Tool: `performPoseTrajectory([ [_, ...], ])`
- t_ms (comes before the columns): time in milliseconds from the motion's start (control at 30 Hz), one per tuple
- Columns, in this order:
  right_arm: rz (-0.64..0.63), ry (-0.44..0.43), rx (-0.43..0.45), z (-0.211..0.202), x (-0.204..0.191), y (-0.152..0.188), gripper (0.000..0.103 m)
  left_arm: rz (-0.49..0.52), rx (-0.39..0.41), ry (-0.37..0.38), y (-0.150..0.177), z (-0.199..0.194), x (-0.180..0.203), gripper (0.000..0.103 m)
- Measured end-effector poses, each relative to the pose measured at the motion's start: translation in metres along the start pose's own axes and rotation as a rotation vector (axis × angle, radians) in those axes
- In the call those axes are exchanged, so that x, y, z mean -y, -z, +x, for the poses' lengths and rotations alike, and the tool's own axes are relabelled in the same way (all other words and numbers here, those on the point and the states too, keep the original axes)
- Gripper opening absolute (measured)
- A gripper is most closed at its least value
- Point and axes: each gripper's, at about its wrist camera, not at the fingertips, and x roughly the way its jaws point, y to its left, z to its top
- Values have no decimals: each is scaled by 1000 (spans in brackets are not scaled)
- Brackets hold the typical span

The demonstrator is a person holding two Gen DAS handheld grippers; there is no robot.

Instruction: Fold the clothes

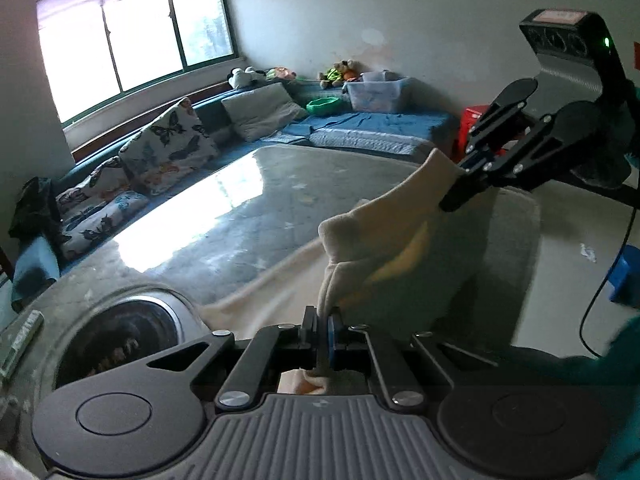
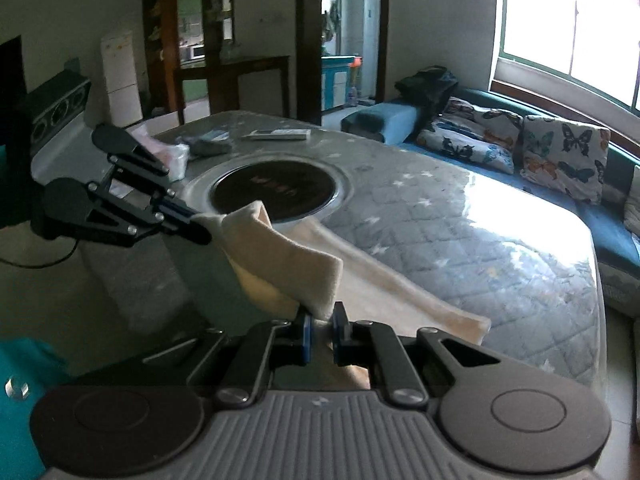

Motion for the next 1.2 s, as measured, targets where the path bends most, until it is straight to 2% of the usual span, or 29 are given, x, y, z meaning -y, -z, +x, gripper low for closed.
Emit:
performPoseTrajectory([
  [300,54,40,-66,73,56,-28,9,-75,-94,-40,-20,86,-45,5],
  [500,166,94,-84,120,79,-14,10,-155,-125,-108,-14,131,-63,6],
  [600,237,117,-72,135,86,-4,14,-193,-139,-153,-10,147,-68,12],
  [833,350,210,-25,144,99,13,27,-247,-138,-209,-13,153,-72,21],
  [967,353,247,18,132,93,12,27,-271,-127,-223,-17,151,-74,21],
  [1067,310,252,56,123,81,4,27,-291,-109,-215,-20,143,-72,21],
  [1200,291,210,32,135,71,-4,24,-301,-96,-184,-26,138,-65,21],
])
